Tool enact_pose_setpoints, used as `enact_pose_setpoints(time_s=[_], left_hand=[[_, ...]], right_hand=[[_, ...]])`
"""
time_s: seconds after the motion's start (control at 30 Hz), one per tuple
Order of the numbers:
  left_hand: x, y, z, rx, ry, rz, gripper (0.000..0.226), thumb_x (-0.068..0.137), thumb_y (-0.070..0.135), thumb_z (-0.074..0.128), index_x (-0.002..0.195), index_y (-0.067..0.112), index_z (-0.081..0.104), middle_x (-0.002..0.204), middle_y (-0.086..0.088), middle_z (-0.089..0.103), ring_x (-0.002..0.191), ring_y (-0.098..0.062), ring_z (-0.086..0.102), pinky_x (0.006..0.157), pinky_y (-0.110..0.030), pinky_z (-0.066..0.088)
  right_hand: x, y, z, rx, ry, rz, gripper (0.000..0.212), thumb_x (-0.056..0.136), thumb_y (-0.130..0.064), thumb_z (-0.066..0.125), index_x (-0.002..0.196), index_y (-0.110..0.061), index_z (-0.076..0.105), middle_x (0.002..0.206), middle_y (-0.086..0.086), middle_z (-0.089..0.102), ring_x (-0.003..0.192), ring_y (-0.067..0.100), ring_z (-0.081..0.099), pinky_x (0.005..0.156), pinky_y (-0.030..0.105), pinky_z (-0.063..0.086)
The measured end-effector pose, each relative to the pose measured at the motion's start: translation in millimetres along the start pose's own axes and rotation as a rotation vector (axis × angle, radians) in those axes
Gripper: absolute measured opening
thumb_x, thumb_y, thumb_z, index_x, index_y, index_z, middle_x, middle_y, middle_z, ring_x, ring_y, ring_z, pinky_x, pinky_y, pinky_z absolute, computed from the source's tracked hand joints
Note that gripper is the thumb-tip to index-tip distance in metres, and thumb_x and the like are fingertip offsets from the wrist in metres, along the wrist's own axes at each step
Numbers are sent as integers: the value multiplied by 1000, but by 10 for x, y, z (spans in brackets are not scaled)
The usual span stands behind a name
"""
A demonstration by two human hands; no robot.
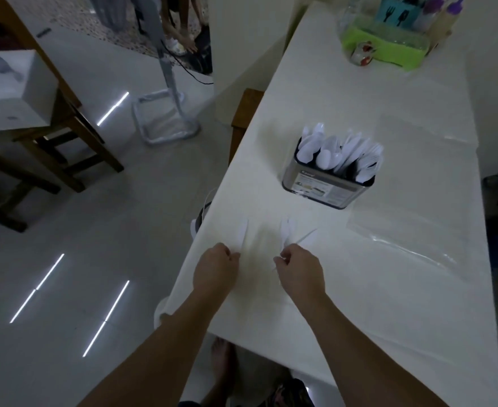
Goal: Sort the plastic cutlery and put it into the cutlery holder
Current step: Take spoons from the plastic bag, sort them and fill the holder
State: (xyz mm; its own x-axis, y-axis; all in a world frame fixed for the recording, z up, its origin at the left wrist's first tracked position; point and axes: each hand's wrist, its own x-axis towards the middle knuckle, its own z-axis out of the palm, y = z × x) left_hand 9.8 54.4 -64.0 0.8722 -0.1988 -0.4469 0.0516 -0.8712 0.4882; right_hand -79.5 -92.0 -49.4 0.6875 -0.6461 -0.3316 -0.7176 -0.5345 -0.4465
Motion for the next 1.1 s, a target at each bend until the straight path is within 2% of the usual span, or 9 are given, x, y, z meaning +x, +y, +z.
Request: enact_pose_setpoints(time_s=[0.13,0.3,0.47,0.6,0.7,0.77,0.9,1.03,1.1], left_hand=[[1,65,79,118,29,85,27,95,42,56,97,15,59,92,-1,59,76,-16,51,66,-29,40],[61,120,115,227,8,112,20,97,31,50,101,12,57,104,-5,60,92,-23,61,70,-28,36],[91,164,71,239,-25,135,13,85,24,56,82,15,48,82,-1,50,74,-19,48,67,-28,37],[112,301,69,-3,-174,118,17,81,20,62,69,10,59,61,-1,56,59,-22,57,54,-27,42],[131,417,135,-422,-320,-32,12,80,3,62,68,5,63,62,-11,64,60,-29,67,60,-36,56],[165,462,188,-595,-367,-113,11,82,-2,58,73,-1,63,65,-16,64,58,-29,65,61,-40,55],[197,517,220,-621,-385,-82,26,91,12,56,66,4,59,56,-12,54,46,-21,46,46,-27,37],[235,511,202,-629,-356,-58,25,92,21,60,83,2,72,69,-13,66,57,-23,54,57,-31,46],[289,494,188,-641,-342,-84,22,94,22,58,89,7,73,80,-10,72,65,-23,58,63,-33,46]], right_hand=[[-82,30,172,61,6,175,24,89,-38,63,94,-15,63,88,3,70,88,25,65,74,31,51],[-82,39,283,81,3,273,30,85,-42,63,86,-13,66,82,5,70,85,28,66,65,27,43],[-37,10,239,112,-24,323,23,85,-33,59,72,-15,65,69,3,64,73,26,61,60,25,38],[-46,31,223,213,-5,338,30,86,-37,60,68,-14,63,61,-4,63,65,19,61,52,24,42],[-64,-12,208,345,32,323,28,86,-39,62,68,-18,66,61,-3,68,61,17,66,61,30,55],[-98,-69,187,470,4,313,27,89,-35,63,69,-17,69,60,-2,69,55,15,67,59,31,58],[-164,-172,140,609,-63,284,20,91,-23,60,76,-18,74,66,2,72,59,20,69,59,36,61],[-99,-208,146,496,-117,194,30,91,-33,54,72,-17,71,64,3,71,62,21,69,62,42,61],[-44,-200,148,405,-54,215,38,90,-40,47,69,-15,67,66,3,70,64,23,68,64,42,60]])
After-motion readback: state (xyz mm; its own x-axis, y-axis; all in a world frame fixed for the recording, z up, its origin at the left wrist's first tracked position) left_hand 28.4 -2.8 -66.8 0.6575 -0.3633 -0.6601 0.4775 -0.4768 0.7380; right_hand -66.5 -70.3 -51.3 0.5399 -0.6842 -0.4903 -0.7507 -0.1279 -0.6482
